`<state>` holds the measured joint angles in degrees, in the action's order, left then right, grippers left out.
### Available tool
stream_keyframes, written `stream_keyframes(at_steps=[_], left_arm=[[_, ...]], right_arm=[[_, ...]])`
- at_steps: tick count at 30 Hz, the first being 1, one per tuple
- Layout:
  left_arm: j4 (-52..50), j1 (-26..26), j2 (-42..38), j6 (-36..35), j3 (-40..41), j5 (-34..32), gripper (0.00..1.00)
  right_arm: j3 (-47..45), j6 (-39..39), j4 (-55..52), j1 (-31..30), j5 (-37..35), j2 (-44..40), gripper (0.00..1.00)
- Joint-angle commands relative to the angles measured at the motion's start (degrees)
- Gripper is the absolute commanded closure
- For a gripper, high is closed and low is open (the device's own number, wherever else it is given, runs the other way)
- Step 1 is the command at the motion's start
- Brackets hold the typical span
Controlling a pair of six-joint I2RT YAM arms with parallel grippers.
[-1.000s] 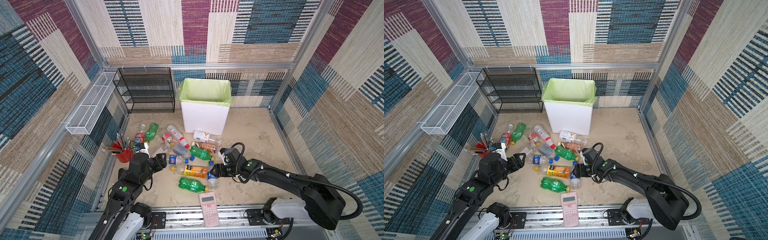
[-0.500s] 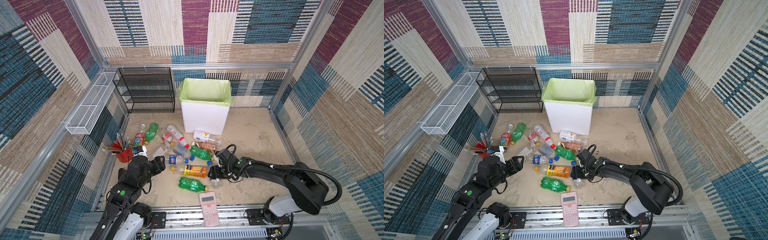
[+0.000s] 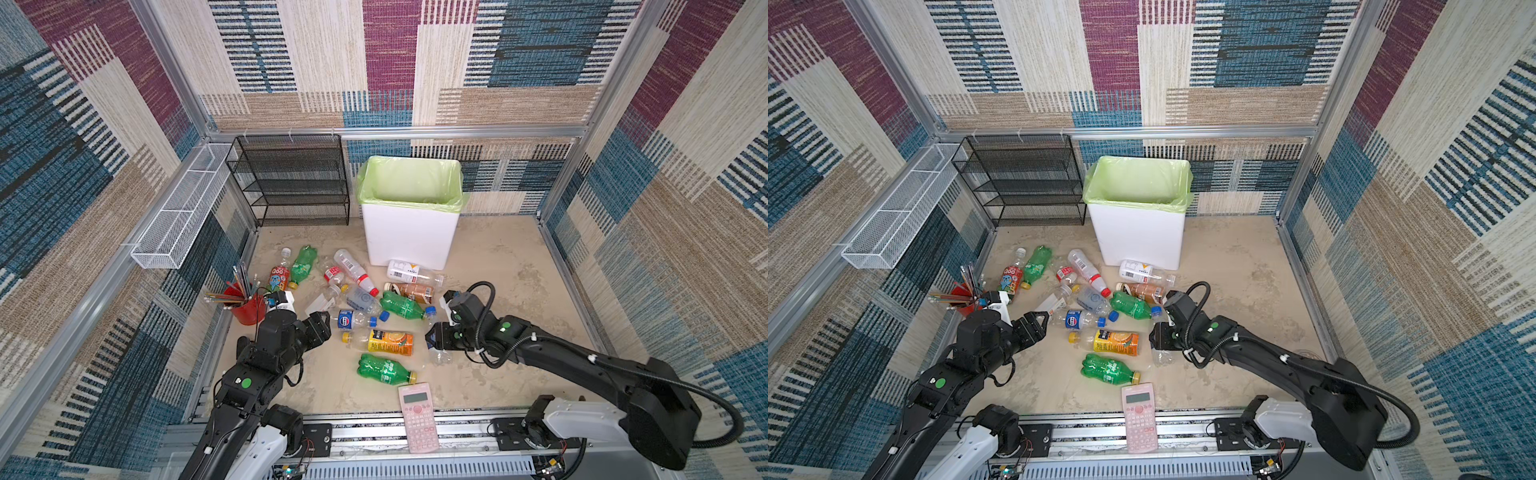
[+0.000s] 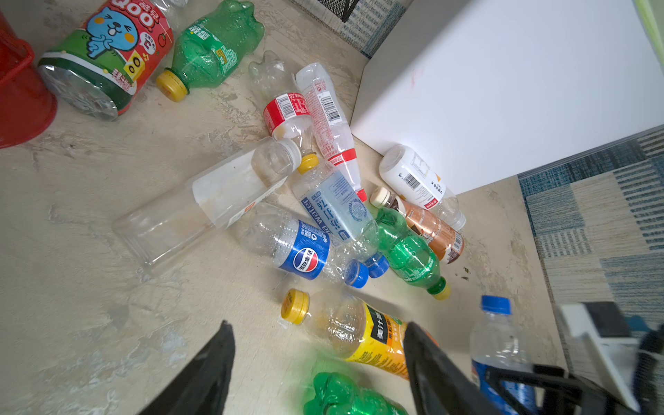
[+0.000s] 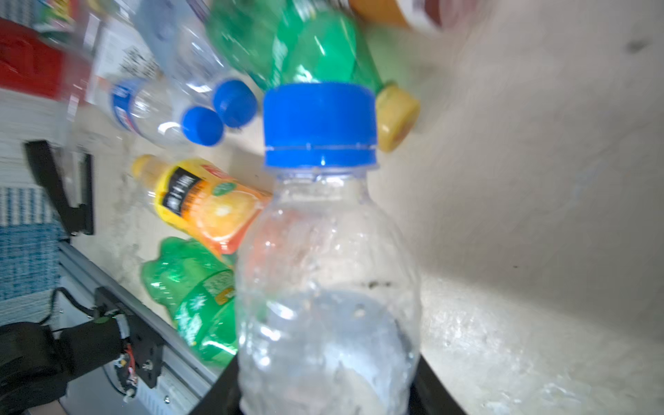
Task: Throw the plastic bottles in the bin
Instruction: Pick up the plastic bottle from the bottom-center of the table, then throw the plastic bottle into the trash bin.
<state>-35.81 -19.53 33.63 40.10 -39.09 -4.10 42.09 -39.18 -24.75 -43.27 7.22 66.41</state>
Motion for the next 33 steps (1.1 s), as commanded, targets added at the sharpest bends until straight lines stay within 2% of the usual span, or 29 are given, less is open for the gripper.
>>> stream_keyframes(at_steps=[1,5,8,11,15,16,17,19,22,23,24,25,27,28,29,31,33], left_arm=[[1.4,0.0,1.5,-0.5,-1.1,0.9,0.25],[3.3,0.0,4.6,-1.0,-2.6,1.8,0.26],[4.3,0.1,6.8,-1.8,-4.1,2.3,0.26],[4.8,0.0,8.4,-2.6,-5.5,2.7,0.26],[5.2,0.0,9.6,-3.3,-6.9,2.6,0.26],[5.4,0.0,9.7,-3.4,-7.1,2.6,0.26],[5.4,0.0,9.7,-3.4,-7.3,2.4,0.26],[5.9,0.0,9.6,-3.3,-7.4,2.2,0.26],[5.7,0.0,9.4,-3.2,-7.7,1.8,0.26],[5.6,0.0,9.2,-3.2,-7.7,1.6,0.26],[5.4,0.0,8.9,-3.2,-7.6,1.3,0.26],[5.5,0.0,8.6,-3.1,-7.4,1.0,0.26],[5.5,0.0,8.0,-2.9,-6.6,0.4,0.26],[5.4,0.0,7.8,-2.8,-6.3,0.4,0.26],[5.4,0.0,7.6,-2.6,-6.0,0.3,0.26],[5.4,0.0,7.5,-2.4,-5.7,0.3,0.26],[5.6,0.0,7.5,-2.3,-5.3,0.5,0.26]], right_arm=[[2.1,-0.9,-0.6,-0.1,-6.7,-7.3,0.51],[5.3,2.1,4.8,-0.1,-13.6,-15.0,0.49],[10.4,7.2,11.6,0.1,-18.9,-15.1,0.5],[18.7,14.2,19.3,2.1,-21.5,-9.9,0.49],[36.0,20.2,28.0,9.6,-18.1,3.1,0.5],[42.3,21.3,28.3,11.6,-16.8,7.7,0.47],[48.9,21.9,27.0,13.9,-14.9,13.7,0.4],[71.3,21.3,18.0,17.8,-10.5,26.8,0.25],[115.4,22.7,-2.8,19.4,-7.0,50.1,0.01],[128.7,22.6,-7.8,19.5,-6.5,56.7,0.01],[122.2,22.5,-5.9,19.4,-6.2,54.1,0.01],[111.9,22.3,-2.1,19.5,-6.4,49.0,0.02],[89.0,22.0,11.7,19.4,-7.3,36.4,0.01],[81.8,22.2,17.1,19.4,-8.6,31.8,0.01],[79.6,23.1,18.7,19.4,-9.7,29.4,0.01],[82.8,24.9,14.1,19.4,-11.0,28.9,0.0],[82.3,25.8,12.7,19.5,-10.7,27.0,0.04]])
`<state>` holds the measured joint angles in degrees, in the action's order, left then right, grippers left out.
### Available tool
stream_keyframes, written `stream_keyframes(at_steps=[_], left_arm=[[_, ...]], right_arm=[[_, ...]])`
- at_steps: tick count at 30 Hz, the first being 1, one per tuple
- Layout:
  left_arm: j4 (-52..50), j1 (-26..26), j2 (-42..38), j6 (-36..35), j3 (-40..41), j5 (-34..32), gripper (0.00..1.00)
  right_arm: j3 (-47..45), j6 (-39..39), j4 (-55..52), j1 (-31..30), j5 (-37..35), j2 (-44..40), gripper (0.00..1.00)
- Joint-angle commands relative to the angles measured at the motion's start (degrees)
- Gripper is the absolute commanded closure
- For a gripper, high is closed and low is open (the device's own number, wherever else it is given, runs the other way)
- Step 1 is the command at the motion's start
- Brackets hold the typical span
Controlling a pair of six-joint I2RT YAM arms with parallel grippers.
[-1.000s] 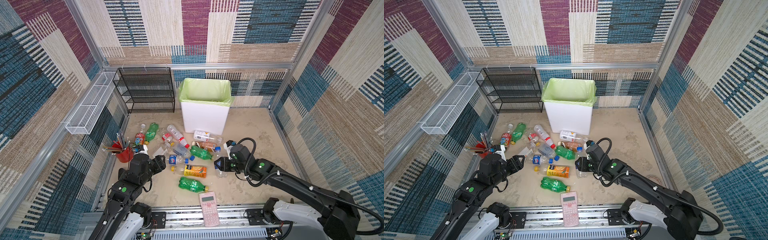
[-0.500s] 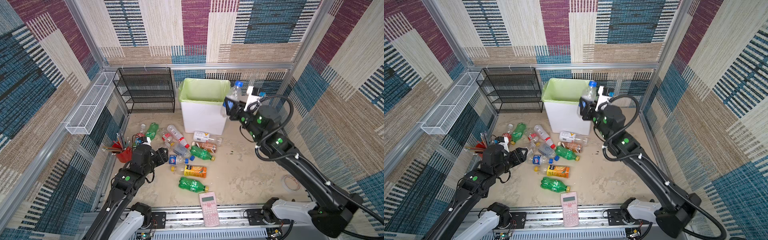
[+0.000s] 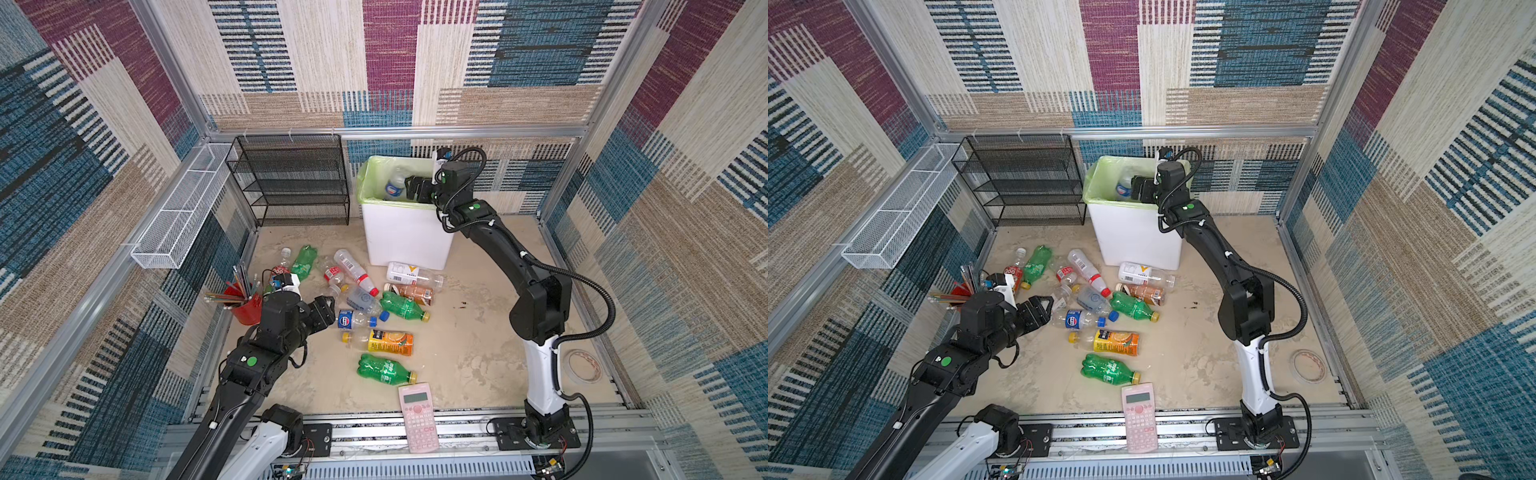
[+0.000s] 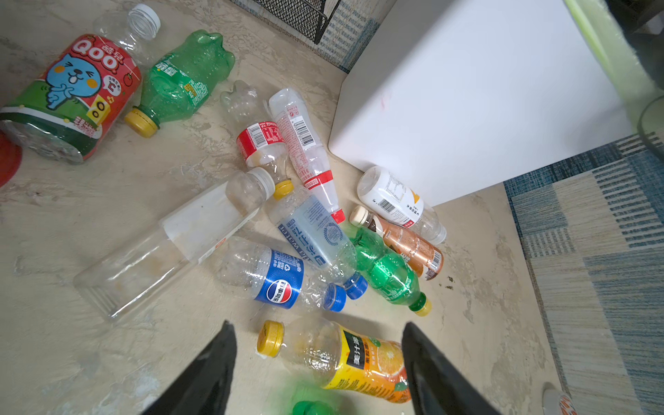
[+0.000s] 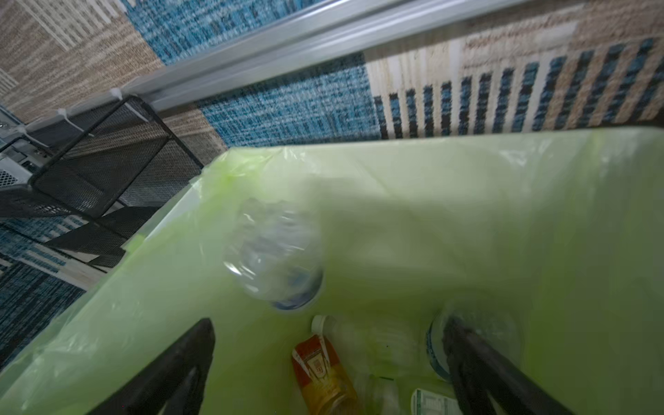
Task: Throw the plastic bottles in the bin
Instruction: Throw the plastic bottle into the trash bin, then pick up the plastic bottle from the middle-left of the table.
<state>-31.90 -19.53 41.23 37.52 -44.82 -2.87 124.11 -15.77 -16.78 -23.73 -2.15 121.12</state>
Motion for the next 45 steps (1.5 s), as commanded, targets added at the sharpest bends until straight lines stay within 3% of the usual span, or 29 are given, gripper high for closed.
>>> stream_keyframes(at_steps=[1,11,15,21,28,34,37,40,45], left_arm=[[1.8,0.0,0.1,0.2,0.5,-0.7,0.26],[2.7,-0.1,0.0,1.0,2.0,-0.5,0.27],[1.2,0.0,0.2,1.7,2.7,-0.4,0.27],[-2.3,0.0,4.7,5.8,2.8,1.8,0.3],[-5.9,0.0,11.8,11.1,0.9,2.4,0.34],[-10.3,0.5,21.0,20.5,-2.4,4.0,0.41],[-12.0,1.5,24.5,21.9,-4.5,3.9,0.41],[-12.7,3.3,27.0,14.4,-8.1,2.5,0.37],[-11.1,4.2,30.9,-10.7,-14.7,-1.1,0.31]], right_arm=[[-1.7,2.6,5.4,-0.1,-1.3,-29.6,0.05],[-31.9,-2.2,2.5,-0.2,-3.5,-51.6,0.17],[-50.4,-7.5,-3.1,-0.2,-2.2,-61.3,0.24],[-79.0,-19.0,-7.1,-2.3,1.3,-74.0,0.26],[-94.9,-24.5,-5.8,-3.6,5.8,-74.5,0.27],[-98.5,-24.8,-1.6,-3.6,9.5,-69.0,0.26],[-98.5,-24.4,0.3,-3.6,10.3,-66.9,0.26],[-98.3,-23.8,1.2,-3.7,11.0,-65.1,0.26],[-98.7,-23.1,2.3,-3.7,11.5,-64.2,0.25]])
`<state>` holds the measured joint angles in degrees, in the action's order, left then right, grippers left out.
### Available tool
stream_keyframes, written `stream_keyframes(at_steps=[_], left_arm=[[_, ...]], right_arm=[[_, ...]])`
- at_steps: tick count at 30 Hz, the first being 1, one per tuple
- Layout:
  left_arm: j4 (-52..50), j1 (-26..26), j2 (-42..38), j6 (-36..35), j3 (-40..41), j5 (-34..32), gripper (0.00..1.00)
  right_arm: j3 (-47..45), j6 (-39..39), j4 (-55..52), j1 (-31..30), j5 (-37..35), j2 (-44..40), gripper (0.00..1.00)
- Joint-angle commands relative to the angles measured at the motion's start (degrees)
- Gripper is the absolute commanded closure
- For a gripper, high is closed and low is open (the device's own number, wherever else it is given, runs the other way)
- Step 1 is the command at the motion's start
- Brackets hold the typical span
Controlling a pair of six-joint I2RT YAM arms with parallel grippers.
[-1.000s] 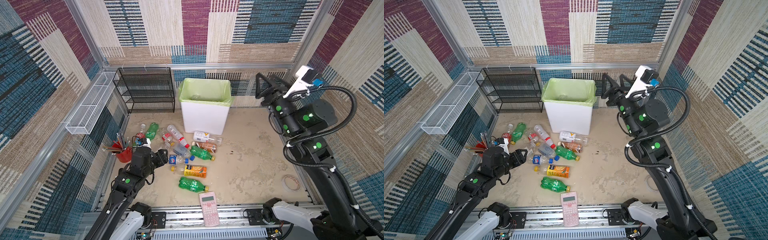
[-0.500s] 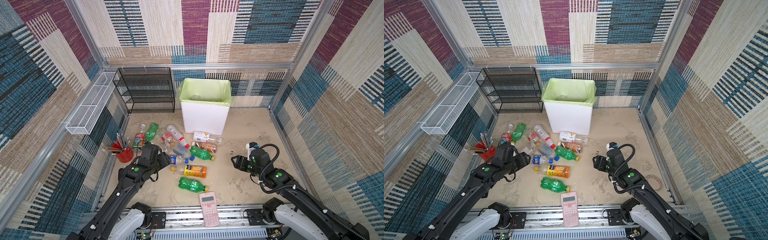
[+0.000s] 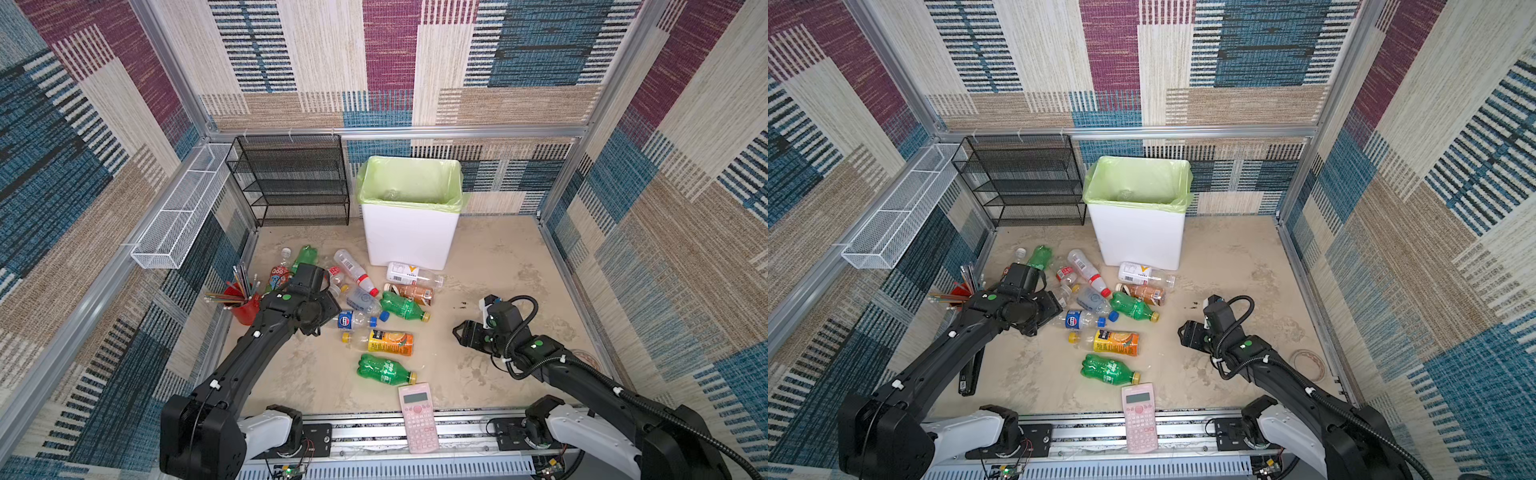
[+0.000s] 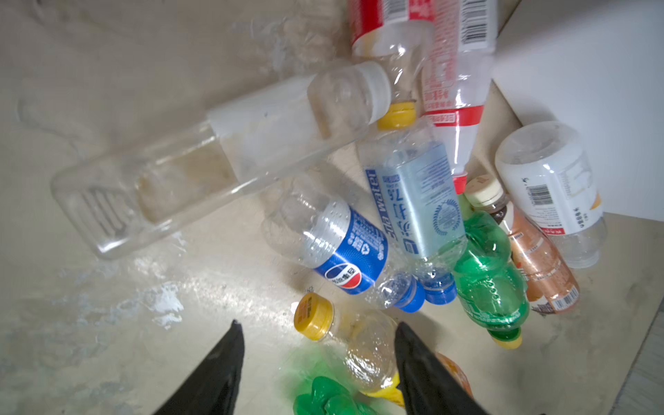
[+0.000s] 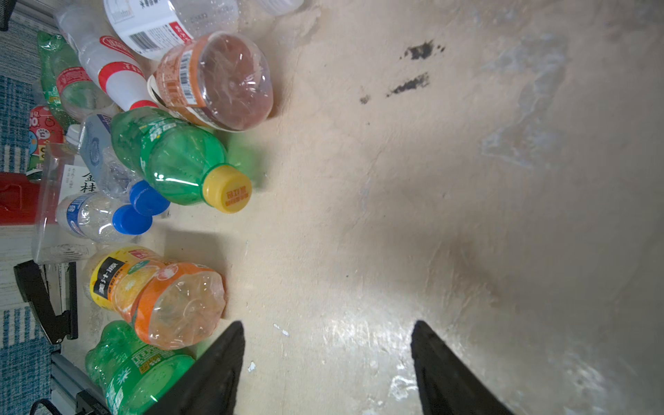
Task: Throw the plastic bottles in the bin
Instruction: Pick up the plastic bottle from the middle-left of the table.
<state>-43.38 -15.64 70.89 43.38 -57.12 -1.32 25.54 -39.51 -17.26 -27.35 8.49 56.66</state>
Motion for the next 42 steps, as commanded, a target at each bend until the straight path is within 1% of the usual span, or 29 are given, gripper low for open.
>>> stream_keyframes(at_steps=[1,4,7,8,10,14,17,21,24,26,30,34,37,40,42], left_arm=[[0.8,0.7,1.8,-21.3,-3.1,-2.8,0.3],[0.2,2.4,4.7,-34.4,-6.1,-3.6,0.3],[-1.2,3.6,8.1,-46.1,-8.0,-3.3,0.3],[-1.6,4.0,9.2,-49.1,-8.5,-3.5,0.3],[-2.6,5.0,12.1,-54.0,-9.5,-3.0,0.3],[-5.0,6.0,18.6,-58.8,-12.6,-3.3,0.29],[-4.7,6.6,22.4,-60.1,-14.1,-4.4,0.29],[-3.2,7.8,25.9,-60.5,-15.8,-3.8,0.28],[-3.5,8.0,29.2,-61.3,-17.1,-3.9,0.25],[-3.8,8.0,31.3,-61.8,-17.9,-4.5,0.25],[-3.6,8.1,34.2,-62.0,-18.9,-3.2,0.26],[-3.9,8.1,36.4,-61.2,-19.8,-1.8,0.32],[-5.6,8.0,36.4,-60.4,-21.1,-1.0,0.4],[-7.2,7.8,34.2,-59.7,-21.8,0.3,0.47],[-8.0,7.7,31.3,-58.9,-21.8,0.8,0.53]], right_arm=[[-0.4,0.6,2.8,-0.1,1.0,0.3,0.25],[-0.7,0.8,3.3,0.0,1.6,0.2,0.25],[-0.5,1.7,3.0,-0.1,1.7,0.3,0.25],[-0.4,2.0,2.9,-0.1,1.9,0.3,0.25],[-0.4,2.1,3.1,0.0,2.2,0.5,0.25],[-0.3,2.4,3.0,-0.1,2.8,0.7,0.25],[0.3,2.7,2.4,-0.1,2.7,0.7,0.25],[0.4,2.7,1.5,-0.1,2.5,0.3,0.25],[0.4,2.3,1.0,-0.1,2.3,-0.1,0.25],[0.5,2.0,0.6,-0.1,2.0,-0.4,0.25],[0.6,1.3,0.1,-0.1,1.4,-0.8,0.25],[0.9,1.0,-0.5,-0.1,0.9,-1.2,0.25],[1.1,0.8,-1.1,-0.1,0.3,-1.9,0.25],[0.9,0.5,-1.1,-0.1,0.0,-2.4,0.26],[0.8,0.3,-0.9,-0.1,-0.2,-2.5,0.26]])
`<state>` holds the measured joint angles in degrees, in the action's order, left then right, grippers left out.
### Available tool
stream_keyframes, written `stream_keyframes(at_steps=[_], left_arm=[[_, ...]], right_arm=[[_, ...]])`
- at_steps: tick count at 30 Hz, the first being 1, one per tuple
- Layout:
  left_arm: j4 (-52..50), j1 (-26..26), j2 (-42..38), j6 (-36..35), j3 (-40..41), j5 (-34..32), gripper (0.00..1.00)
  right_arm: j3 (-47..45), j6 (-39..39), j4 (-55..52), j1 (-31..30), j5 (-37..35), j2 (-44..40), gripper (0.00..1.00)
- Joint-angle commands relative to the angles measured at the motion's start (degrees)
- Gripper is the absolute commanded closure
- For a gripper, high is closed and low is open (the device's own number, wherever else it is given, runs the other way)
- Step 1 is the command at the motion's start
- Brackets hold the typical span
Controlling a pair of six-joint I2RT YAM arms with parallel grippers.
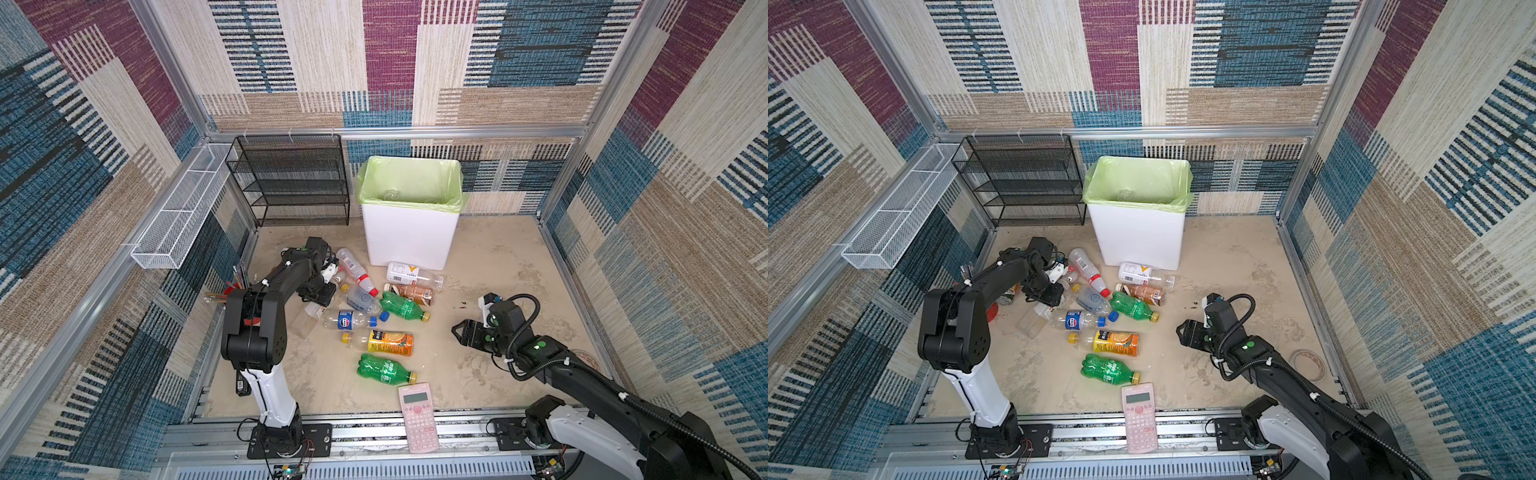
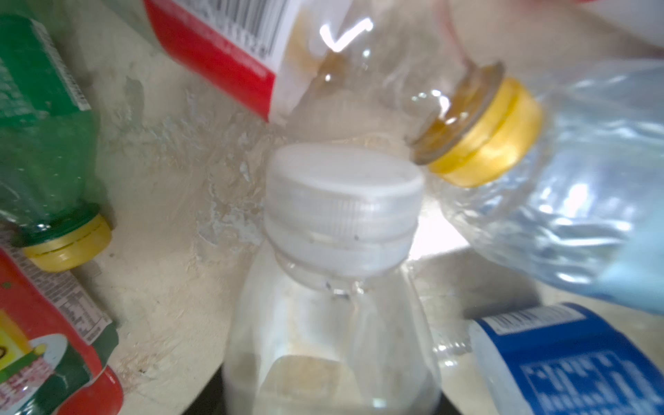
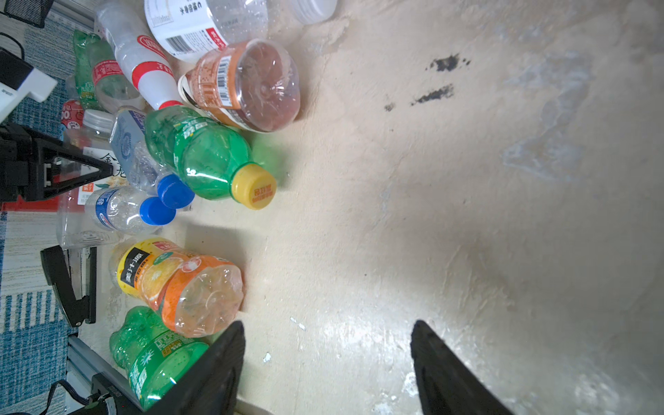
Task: Throw the plastic bottles in the bin
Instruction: Pick up the plastic bottle from the middle-left of the table, then throw the plastic bottle into the trash bin.
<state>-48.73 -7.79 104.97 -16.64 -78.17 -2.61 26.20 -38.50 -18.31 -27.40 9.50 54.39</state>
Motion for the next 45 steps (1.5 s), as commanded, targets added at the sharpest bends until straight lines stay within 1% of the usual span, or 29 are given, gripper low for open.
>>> stream_keyframes(at_steps=[1,4,7,10,11,12,13,15,17,18,19,20,22,23,25,27,28,29,31,32,34,36,37,40,43,45], left_arm=[[-2.9,-0.1,-4.6,1.3,-0.5,2.4,0.55],[-3.4,-0.2,-11.2,2.8,0.3,3.3,0.58],[-3.3,-0.2,-20.0,5.2,2.0,4.6,0.59],[0.4,-0.5,-31.4,10.5,4.7,7.5,0.59],[3.4,-0.9,-35.9,13.5,6.2,8.5,0.59],[7.8,-1.3,-40.2,16.2,8.3,9.6,0.59],[14.2,-1.8,-44.9,19.2,11.4,10.3,0.59],[33.0,-2.3,-54.8,28.0,20.2,11.6,0.59],[54.2,-2.8,-60.0,36.3,28.1,10.4,0.59],[61.4,-3.1,-59.6,39.0,29.2,9.7,0.59],[64.9,-3.5,-57.6,40.5,27.8,9.4,0.61],[67.3,-4.0,-54.3,40.8,24.2,10.7,0.62],[70.7,-5.6,-47.4,39.2,15.7,12.8,0.62],[74.4,-6.5,-43.1,38.6,11.2,13.2,0.62],[81.8,-7.2,-34.9,39.3,3.1,13.5,0.6],[86.7,-7.9,-25.0,40.9,-7.7,14.6,0.59],[87.0,-8.5,-20.3,41.5,-13.4,15.1,0.57],[85.2,-9.3,-15.1,41.6,-20.5,15.7,0.53],[78.1,-10.5,-7.8,41.5,-31.7,15.7,0.37],[75.2,-11.0,-4.9,41.1,-36.0,15.7,0.31],[71.4,-11.8,-1.5,39.7,-40.6,14.0,0.24],[66.2,-11.9,2.0,39.5,-45.7,13.5,0.22],[65.4,-12.0,3.0,39.5,-47.5,14.1,0.21],[68.5,-13.0,2.2,36.8,-47.4,13.3,0.18],[72.2,-13.1,-0.9,34.7,-46.6,13.4,0.19],[72.5,-13.1,-3.7,33.1,-45.3,13.3,0.19]], right_arm=[[0.0,-0.7,0.4,0.0,-1.2,-0.2,0.26],[0.3,-0.6,1.5,0.0,-1.3,0.2,0.26],[0.8,-0.1,2.9,0.0,-1.2,1.2,0.26],[1.4,0.7,4.8,0.0,-0.9,2.4,0.26],[1.6,1.0,5.6,0.0,-0.7,2.8,0.26],[1.9,1.3,6.4,0.0,-0.6,3.3,0.26],[2.1,1.6,7.0,0.0,-0.5,3.7,0.26],[2.6,2.1,8.2,0.0,-0.1,4.7,0.26],[3.2,2.7,9.0,0.0,0.1,5.7,0.26],[3.3,2.8,9.2,0.0,0.3,6.1,0.26],[3.6,3.1,9.5,0.0,0.5,6.3,0.26],[3.8,3.3,9.7,0.0,0.5,6.6,0.26],[4.1,3.5,9.9,0.0,0.5,6.6,0.26],[4.2,3.8,9.9,0.0,0.4,6.5,0.26],[4.2,3.9,10.1,0.0,0.3,6.1,0.26],[4.1,3.8,9.9,0.0,-0.1,5.6,0.26],[4.1,3.6,9.7,0.1,-0.3,5.3,0.26],[4.1,3.6,9.4,0.0,-0.5,4.9,0.26],[4.2,3.5,8.7,0.0,-1.1,4.0,0.26],[4.2,3.5,8.2,0.0,-1.5,3.4,0.26],[4.0,3.3,7.4,0.1,-2.1,2.2,0.26],[3.7,2.9,6.9,0.1,-2.4,1.2,0.26],[3.5,2.8,6.7,0.1,-2.3,0.9,0.26],[3.3,2.7,6.0,0.1,-2.4,0.5,0.26],[3.0,2.4,5.9,0.1,-2.2,0.5,0.26],[2.9,2.2,6.0,0.0,-2.2,0.5,0.26]])
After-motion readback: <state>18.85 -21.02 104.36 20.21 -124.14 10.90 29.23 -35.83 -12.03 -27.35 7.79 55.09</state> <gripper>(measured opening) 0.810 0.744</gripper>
